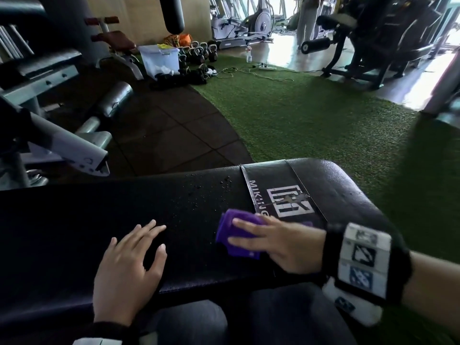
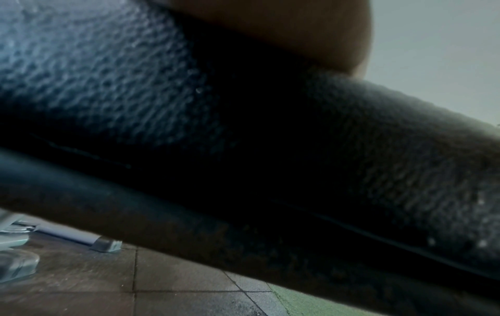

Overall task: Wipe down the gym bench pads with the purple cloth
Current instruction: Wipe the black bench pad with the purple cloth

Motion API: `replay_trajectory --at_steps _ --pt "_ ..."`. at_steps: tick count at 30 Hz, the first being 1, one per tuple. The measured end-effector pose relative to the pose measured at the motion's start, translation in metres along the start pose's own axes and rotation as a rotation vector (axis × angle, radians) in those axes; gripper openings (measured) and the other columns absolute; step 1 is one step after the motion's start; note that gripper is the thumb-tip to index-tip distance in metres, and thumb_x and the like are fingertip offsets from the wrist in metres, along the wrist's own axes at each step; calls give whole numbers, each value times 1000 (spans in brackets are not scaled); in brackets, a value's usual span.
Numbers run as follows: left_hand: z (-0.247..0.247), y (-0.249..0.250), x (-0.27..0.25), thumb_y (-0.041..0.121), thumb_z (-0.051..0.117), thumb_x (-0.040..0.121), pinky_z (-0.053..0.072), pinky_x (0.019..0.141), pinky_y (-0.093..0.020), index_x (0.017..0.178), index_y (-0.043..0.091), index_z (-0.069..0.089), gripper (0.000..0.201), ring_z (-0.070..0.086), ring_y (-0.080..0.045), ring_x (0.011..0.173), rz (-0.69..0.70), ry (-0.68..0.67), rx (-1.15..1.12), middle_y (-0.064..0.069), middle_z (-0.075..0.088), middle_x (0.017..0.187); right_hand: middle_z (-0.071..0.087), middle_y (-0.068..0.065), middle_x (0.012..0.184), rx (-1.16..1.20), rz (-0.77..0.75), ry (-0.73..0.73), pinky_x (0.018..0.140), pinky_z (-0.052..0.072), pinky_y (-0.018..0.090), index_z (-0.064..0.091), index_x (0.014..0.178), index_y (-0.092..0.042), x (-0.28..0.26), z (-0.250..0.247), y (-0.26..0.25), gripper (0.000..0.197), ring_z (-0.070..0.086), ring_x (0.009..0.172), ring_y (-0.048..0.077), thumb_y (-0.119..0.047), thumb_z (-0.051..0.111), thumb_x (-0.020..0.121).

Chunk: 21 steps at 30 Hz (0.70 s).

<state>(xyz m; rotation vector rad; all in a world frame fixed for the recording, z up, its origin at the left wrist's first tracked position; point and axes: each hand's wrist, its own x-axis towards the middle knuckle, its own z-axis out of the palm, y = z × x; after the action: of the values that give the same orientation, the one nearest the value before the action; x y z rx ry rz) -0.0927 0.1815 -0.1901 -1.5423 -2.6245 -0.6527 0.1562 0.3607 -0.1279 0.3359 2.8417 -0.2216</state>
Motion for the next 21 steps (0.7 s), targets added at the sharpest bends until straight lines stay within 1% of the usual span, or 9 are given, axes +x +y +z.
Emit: replay_trajectory --at_steps 2,4,7,9,12,14,16,18,21 --pt "0 -1 0 57 27 87 21 117 -41 132 40 53 54 35 -4 137 4 -3 3 21 44 143 1 -16 156 -27 -129 51 117 11 48 19 146 -40 -21 13 -10 74 5 144 28 -10 17 78" --pt "0 -1 -1 57 26 88 19 118 -40 132 41 51 54 32 -2 137 5 -2 -2 22 42 144 0 -24 154 -51 -152 54 115 15 48 18 144 -47 -49 26 -3 75 3 145 21 -12 21 78" --pt "0 -1 -2 58 25 88 17 118 -39 133 41 50 54 30 -1 138 4 -2 -7 23 40 145 9 -22 154 -48 -18 149 109 32 39 16 143 -50 -79 36 11 78 20 142 19 -14 39 78" --pt "1 -1 -1 57 25 88 17 118 -39 133 41 50 54 31 -1 138 6 -1 -6 23 41 145 13 -23 153 86 131 183 109 28 36 18 142 -52 -87 40 23 73 21 141 16 -18 30 78" --pt "0 0 -1 57 26 88 20 118 -40 132 40 51 53 33 -2 137 8 8 -2 22 43 144 14 -22 153 180 364 286 111 28 47 13 141 -54 -70 41 27 71 21 142 21 -26 19 75" --pt "0 0 0 56 27 88 21 117 -41 131 40 52 53 33 -2 137 6 11 -2 21 44 143 28 -12 151 149 452 315 104 35 54 25 140 -46 -45 41 16 73 35 134 35 -25 23 71" --pt "0 -1 0 56 28 87 22 116 -41 131 40 53 52 34 -2 135 10 15 -6 21 46 142 36 -6 148 90 428 353 100 38 56 35 138 -40 -16 43 -5 74 43 128 39 -24 26 66" --pt "0 -2 0 56 29 87 22 116 -41 130 39 54 52 34 -1 135 17 16 -7 20 46 141 37 -8 147 52 364 411 100 40 54 38 137 -41 0 44 -32 74 45 127 36 -23 27 66" --pt "0 -3 0 56 30 87 20 117 -39 131 41 53 52 30 2 134 15 14 -14 22 45 142 37 -12 147 12 250 449 100 42 47 36 138 -43 -14 50 -54 72 45 129 30 -21 32 70"
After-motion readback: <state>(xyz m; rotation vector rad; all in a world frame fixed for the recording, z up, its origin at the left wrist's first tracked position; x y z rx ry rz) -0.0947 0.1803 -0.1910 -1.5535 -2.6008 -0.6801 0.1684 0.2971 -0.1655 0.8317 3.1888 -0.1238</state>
